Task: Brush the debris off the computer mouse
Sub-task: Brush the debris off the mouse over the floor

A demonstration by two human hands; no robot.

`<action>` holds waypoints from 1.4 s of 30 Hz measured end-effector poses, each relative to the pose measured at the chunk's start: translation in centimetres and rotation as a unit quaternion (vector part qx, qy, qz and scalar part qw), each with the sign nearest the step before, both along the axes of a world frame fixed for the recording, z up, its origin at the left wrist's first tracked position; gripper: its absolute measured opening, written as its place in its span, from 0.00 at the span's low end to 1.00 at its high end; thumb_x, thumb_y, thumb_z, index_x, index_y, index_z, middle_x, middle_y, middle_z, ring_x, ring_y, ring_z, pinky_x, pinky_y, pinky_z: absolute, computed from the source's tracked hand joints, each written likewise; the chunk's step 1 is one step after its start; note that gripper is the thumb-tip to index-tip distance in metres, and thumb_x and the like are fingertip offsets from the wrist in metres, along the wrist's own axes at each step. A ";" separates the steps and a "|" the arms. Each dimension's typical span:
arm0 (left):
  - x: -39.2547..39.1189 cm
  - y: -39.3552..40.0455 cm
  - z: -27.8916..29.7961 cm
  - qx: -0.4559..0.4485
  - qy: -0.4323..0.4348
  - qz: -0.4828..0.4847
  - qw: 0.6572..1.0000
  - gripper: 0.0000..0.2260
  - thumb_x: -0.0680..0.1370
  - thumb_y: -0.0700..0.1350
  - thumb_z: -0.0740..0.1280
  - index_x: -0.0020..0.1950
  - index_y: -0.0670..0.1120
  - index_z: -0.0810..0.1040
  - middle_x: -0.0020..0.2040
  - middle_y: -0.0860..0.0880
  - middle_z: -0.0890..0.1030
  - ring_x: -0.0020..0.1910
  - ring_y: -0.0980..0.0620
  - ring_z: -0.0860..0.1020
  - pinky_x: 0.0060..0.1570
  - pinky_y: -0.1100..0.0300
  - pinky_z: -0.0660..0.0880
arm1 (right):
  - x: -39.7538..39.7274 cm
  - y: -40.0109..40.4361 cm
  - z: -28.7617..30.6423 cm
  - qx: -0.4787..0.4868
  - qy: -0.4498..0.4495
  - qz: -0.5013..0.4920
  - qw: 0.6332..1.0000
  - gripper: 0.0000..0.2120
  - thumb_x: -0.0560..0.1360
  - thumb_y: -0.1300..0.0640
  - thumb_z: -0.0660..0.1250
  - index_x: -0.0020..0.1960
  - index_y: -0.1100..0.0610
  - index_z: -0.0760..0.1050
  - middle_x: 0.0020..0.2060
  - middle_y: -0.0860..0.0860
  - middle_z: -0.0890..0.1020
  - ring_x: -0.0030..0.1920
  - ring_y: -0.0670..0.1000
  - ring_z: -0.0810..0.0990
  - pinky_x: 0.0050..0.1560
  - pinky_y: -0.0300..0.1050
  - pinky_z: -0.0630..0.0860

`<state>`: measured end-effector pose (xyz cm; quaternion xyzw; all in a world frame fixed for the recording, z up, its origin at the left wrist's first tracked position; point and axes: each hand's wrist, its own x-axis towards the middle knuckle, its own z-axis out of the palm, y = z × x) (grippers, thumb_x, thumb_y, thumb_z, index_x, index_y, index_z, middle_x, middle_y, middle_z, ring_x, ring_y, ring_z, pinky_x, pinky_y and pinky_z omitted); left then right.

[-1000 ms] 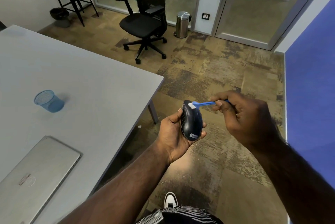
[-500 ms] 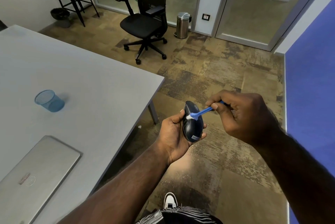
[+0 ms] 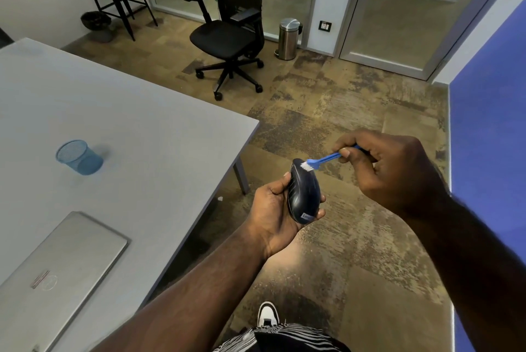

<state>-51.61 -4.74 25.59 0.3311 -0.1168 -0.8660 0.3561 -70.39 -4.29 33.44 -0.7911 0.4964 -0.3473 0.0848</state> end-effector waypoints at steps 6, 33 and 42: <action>0.0 -0.3 0.2 0.020 0.012 0.008 1.000 0.22 0.80 0.53 0.56 0.66 0.40 0.73 0.53 0.39 0.78 0.46 0.42 0.78 0.39 0.52 0.79 | 0.0 0.9 -0.3 0.017 -0.020 0.034 0.999 0.07 0.75 0.60 0.66 0.49 0.54 0.82 0.39 0.47 0.85 0.35 0.45 0.83 0.33 0.44 0.81; 0.0 -1.3 -0.2 0.041 0.053 0.023 0.997 0.22 0.78 0.53 0.63 0.62 0.36 0.77 0.53 0.36 0.81 0.48 0.38 0.79 0.48 0.46 0.80 | -0.2 1.4 -1.9 -0.054 -0.048 -0.049 0.996 0.07 0.75 0.67 0.68 0.49 0.61 0.82 0.39 0.49 0.84 0.36 0.45 0.83 0.34 0.36 0.79; 0.1 -1.1 -0.5 0.021 0.044 0.017 0.999 0.24 0.78 0.53 0.60 0.64 0.36 0.76 0.61 0.38 0.79 0.51 0.41 0.78 0.47 0.50 0.79 | -0.3 1.0 -2.3 -0.056 -0.055 -0.104 0.991 0.08 0.76 0.69 0.68 0.51 0.60 0.82 0.39 0.48 0.83 0.34 0.49 0.84 0.30 0.44 0.78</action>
